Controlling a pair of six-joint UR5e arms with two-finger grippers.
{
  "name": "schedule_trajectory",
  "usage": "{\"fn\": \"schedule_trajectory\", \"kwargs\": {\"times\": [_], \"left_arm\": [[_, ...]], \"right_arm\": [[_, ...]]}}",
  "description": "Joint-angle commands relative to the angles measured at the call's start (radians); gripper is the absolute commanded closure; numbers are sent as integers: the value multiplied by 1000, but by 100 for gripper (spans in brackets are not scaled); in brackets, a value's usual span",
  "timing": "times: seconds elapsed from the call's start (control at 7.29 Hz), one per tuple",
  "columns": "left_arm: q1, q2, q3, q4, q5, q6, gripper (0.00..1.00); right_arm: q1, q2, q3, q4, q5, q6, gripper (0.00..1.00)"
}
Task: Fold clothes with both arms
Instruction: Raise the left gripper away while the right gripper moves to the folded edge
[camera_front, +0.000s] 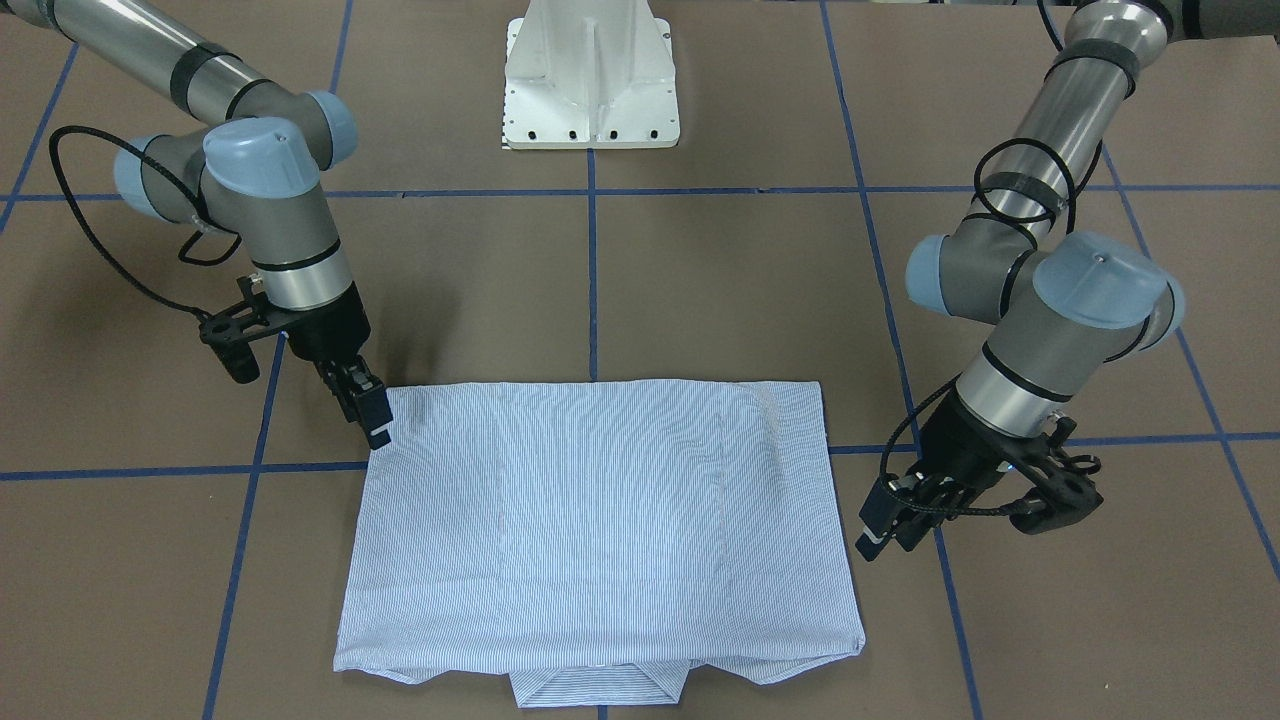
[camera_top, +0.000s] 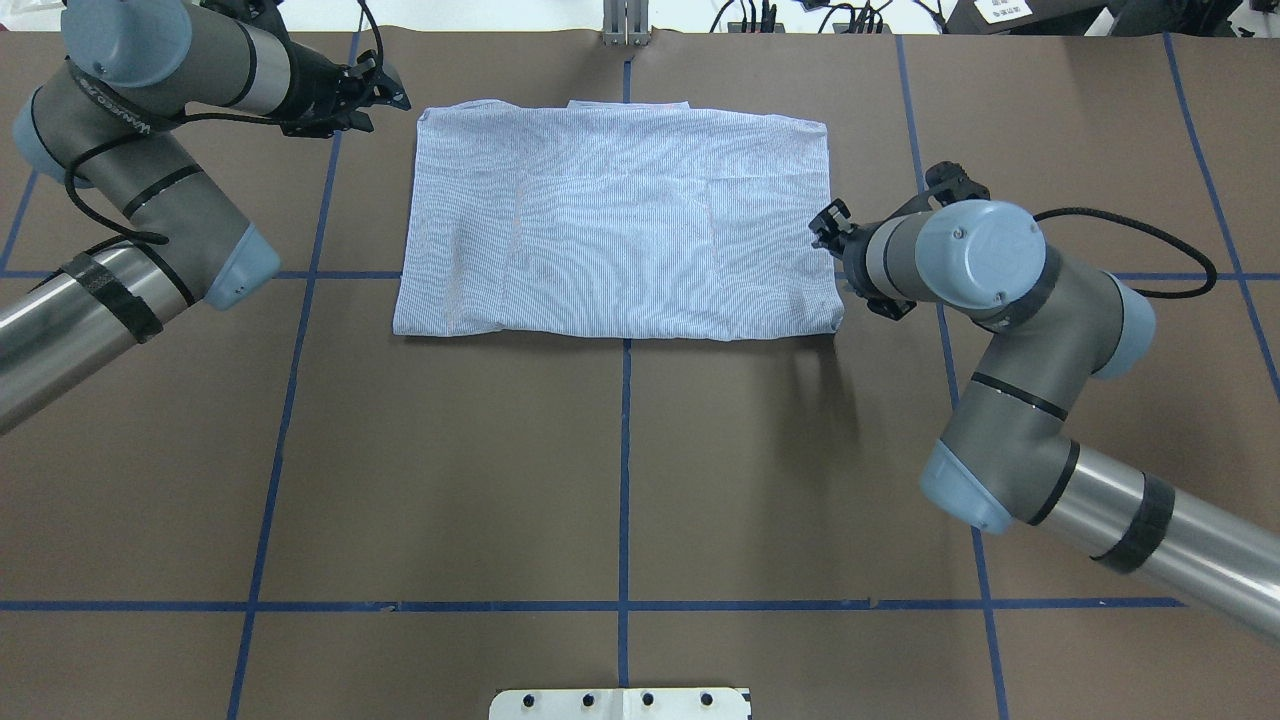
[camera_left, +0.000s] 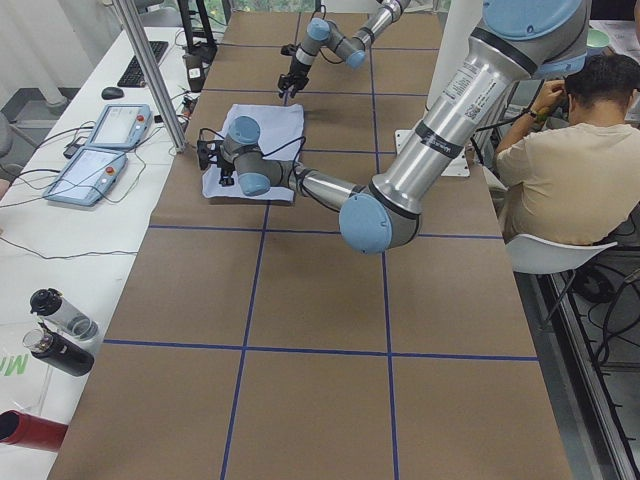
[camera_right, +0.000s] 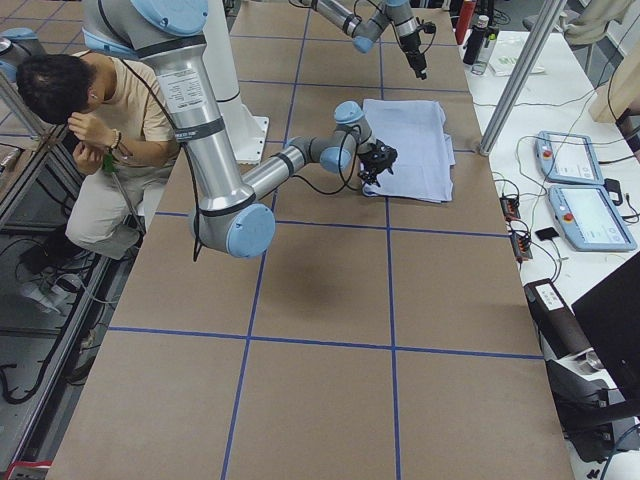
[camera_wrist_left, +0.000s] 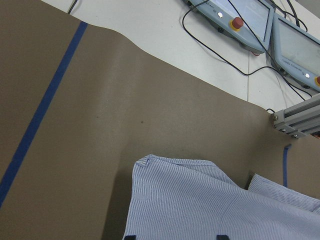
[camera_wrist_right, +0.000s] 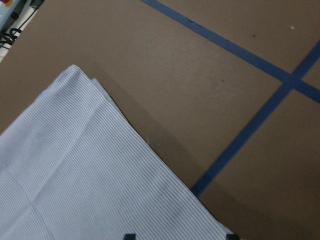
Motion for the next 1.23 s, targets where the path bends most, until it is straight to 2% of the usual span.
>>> {"fn": "schedule_trajectory", "kwargs": {"times": [0.0, 0.27, 0.41, 0.55, 0.69, 1.1], "left_arm": [[0, 17, -7, -2, 2, 6, 38], [-2, 19, -7, -2, 2, 6, 38], [-2, 25, -12, -2, 2, 7, 38], [-2, 32, -15, -3, 1, 7, 38], [-2, 33, -15, -3, 2, 7, 39], [-2, 33, -15, -3, 1, 7, 39]], "right_arm": [[-73, -33, 4, 8, -53, 10, 33], [-73, -19, -11, 8, -56, 10, 38], [-65, -16, -11, 7, -57, 10, 52], [-56, -14, -11, 7, -57, 11, 86], [-54, -14, -13, 5, -56, 11, 100], [-51, -45, 54, -1, -45, 16, 100]]}}
